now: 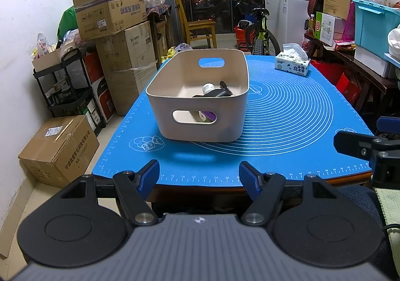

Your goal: Organize rigid objects

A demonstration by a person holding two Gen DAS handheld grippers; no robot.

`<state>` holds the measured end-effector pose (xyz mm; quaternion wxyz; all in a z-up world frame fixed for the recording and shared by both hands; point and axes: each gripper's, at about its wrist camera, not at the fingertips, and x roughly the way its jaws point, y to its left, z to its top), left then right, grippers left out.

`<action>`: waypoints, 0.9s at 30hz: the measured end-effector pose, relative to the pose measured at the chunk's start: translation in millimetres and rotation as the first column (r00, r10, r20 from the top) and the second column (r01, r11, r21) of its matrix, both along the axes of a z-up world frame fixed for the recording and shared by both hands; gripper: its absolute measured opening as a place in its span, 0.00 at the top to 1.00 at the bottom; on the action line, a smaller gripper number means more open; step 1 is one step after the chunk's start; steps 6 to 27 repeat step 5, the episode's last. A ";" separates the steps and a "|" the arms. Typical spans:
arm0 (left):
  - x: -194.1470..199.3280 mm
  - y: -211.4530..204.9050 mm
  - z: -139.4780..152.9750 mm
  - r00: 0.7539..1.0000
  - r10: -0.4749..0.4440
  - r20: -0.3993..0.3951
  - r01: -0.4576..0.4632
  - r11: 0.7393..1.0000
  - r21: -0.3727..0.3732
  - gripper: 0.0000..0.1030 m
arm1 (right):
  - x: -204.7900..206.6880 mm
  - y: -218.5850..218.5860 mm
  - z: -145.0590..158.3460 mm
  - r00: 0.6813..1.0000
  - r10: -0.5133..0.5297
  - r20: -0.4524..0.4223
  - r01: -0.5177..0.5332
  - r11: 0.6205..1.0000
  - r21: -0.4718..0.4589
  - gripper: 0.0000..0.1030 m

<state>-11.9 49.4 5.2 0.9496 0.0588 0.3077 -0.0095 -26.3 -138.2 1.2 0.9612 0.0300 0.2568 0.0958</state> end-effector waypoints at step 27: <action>0.7 0.0 0.2 1.000 0.001 -0.005 -0.001 1.000 -0.002 0.31 | 0.1 -0.2 0.3 1.000 0.000 -0.001 0.000 1.000 0.000 0.07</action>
